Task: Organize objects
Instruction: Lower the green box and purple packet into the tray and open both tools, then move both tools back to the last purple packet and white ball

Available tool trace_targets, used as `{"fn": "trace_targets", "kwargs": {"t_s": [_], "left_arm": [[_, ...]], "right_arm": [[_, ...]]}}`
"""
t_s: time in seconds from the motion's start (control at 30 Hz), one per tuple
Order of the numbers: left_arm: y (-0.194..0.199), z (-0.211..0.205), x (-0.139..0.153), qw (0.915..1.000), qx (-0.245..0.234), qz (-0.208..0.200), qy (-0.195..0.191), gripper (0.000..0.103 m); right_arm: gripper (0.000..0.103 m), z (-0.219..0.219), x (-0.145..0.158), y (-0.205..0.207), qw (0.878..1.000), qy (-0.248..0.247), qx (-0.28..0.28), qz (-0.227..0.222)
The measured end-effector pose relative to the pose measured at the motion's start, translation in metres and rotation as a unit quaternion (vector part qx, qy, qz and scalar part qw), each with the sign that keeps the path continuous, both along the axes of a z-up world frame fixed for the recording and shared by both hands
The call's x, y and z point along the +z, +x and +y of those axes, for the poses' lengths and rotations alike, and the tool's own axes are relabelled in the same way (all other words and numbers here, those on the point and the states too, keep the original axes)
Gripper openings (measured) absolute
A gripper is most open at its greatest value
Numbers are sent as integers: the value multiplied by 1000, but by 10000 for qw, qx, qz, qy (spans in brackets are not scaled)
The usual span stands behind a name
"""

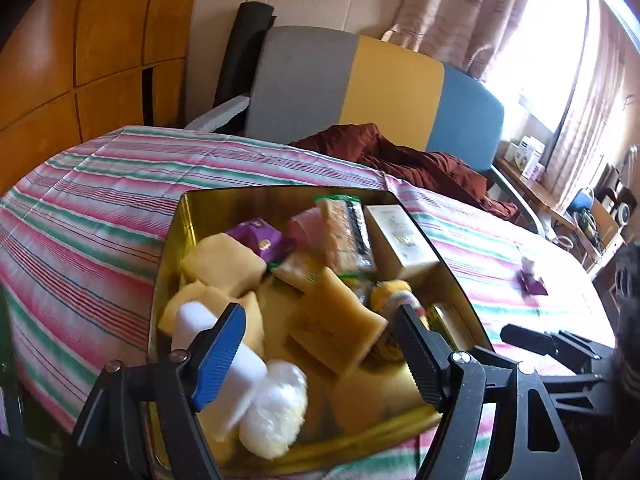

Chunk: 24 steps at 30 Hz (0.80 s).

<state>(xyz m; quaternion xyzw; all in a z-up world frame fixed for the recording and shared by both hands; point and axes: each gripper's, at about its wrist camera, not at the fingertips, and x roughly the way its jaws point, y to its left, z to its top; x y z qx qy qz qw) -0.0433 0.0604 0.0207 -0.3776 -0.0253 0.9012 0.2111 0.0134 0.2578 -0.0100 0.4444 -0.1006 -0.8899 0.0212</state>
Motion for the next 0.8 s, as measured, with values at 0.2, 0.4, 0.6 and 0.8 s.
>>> {"fn": "trace_targets", "kwargs": {"t_s": [0.2, 0.4, 0.6, 0.8], "left_arm": [[16, 6, 3, 9998, -91, 94, -118, 79], [29, 7, 4, 9994, -129, 181, -256, 80], [40, 12, 7, 9981, -230, 356, -449, 81], [47, 20, 10, 9968, -382, 457, -537, 82]], "right_arm": [[77, 2, 4, 11, 9999, 81, -115, 61], [78, 2, 7, 17, 9995, 259, -175, 79], [83, 0, 11, 18, 9973, 686, -240, 123], [87, 16, 18, 20, 9933, 1052, -430, 190]]}}
